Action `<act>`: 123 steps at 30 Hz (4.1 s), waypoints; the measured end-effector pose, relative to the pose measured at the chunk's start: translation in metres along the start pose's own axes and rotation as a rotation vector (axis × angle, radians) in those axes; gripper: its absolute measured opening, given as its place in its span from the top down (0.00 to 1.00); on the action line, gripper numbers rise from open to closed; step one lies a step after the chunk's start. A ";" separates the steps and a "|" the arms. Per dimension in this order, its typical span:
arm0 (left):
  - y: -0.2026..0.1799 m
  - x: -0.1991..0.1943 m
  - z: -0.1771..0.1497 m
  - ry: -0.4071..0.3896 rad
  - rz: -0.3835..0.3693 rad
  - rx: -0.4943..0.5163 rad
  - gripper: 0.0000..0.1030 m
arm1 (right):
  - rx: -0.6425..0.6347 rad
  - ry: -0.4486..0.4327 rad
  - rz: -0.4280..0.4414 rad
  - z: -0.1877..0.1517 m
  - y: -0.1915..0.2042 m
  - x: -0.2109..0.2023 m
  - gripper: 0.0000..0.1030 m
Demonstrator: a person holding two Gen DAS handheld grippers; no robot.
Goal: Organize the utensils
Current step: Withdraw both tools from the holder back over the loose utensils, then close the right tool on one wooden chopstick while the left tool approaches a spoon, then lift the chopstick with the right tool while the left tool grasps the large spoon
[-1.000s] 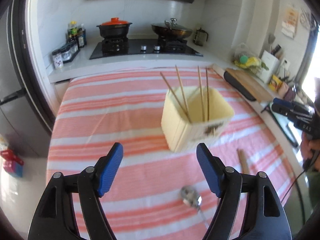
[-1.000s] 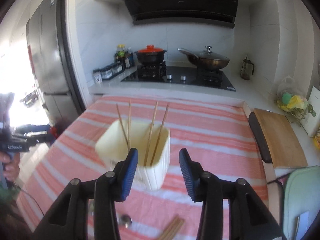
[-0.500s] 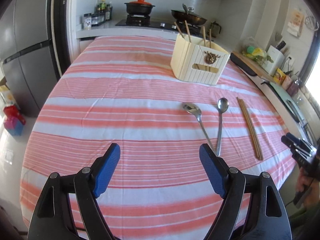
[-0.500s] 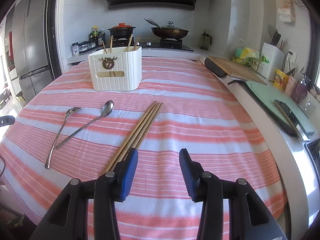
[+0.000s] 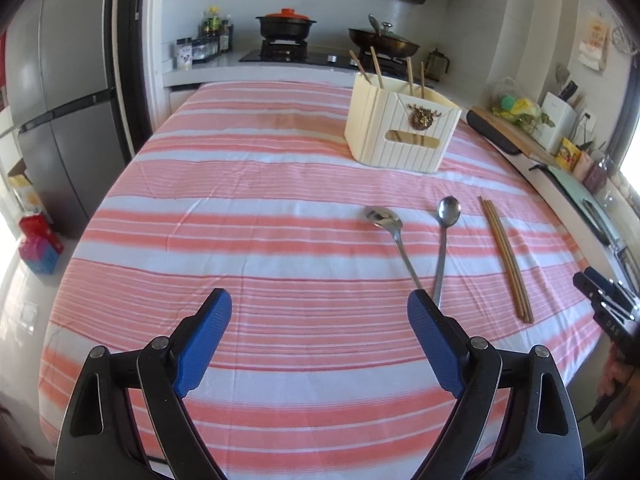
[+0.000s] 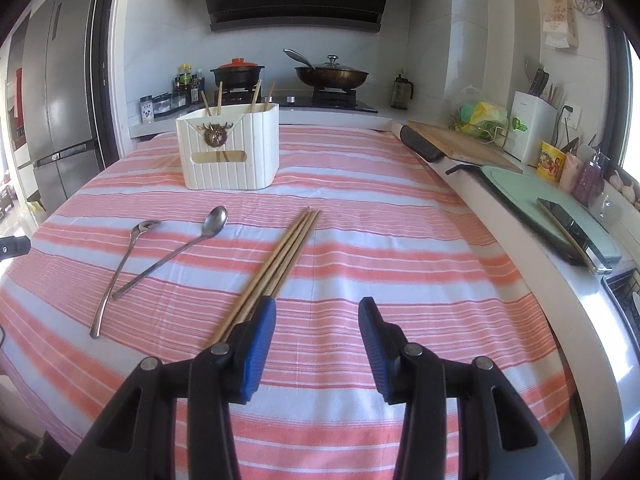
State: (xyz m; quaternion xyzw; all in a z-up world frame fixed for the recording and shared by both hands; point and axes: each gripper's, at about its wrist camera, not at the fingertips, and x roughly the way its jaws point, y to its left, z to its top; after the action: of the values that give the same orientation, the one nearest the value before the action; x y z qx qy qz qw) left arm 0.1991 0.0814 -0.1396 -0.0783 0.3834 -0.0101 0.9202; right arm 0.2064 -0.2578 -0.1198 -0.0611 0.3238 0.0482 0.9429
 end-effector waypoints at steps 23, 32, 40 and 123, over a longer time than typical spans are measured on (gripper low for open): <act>-0.014 0.027 -0.004 0.076 -0.027 -0.001 0.12 | 0.146 0.167 0.131 0.007 -0.012 0.057 0.79; -0.002 0.025 -0.016 0.092 -0.016 -0.033 0.12 | 0.164 0.304 0.177 0.021 0.005 0.110 0.90; -0.001 0.029 -0.014 0.104 -0.017 -0.033 0.12 | 0.073 0.336 0.100 0.029 0.018 0.121 0.93; -0.015 0.154 0.059 0.267 0.045 0.145 0.16 | -0.011 0.525 0.104 0.059 -0.110 0.166 0.71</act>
State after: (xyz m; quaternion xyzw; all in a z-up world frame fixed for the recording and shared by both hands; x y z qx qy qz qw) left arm 0.3500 0.0624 -0.2049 -0.0011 0.5025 -0.0272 0.8642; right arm 0.3872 -0.3497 -0.1666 -0.0600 0.5597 0.0811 0.8225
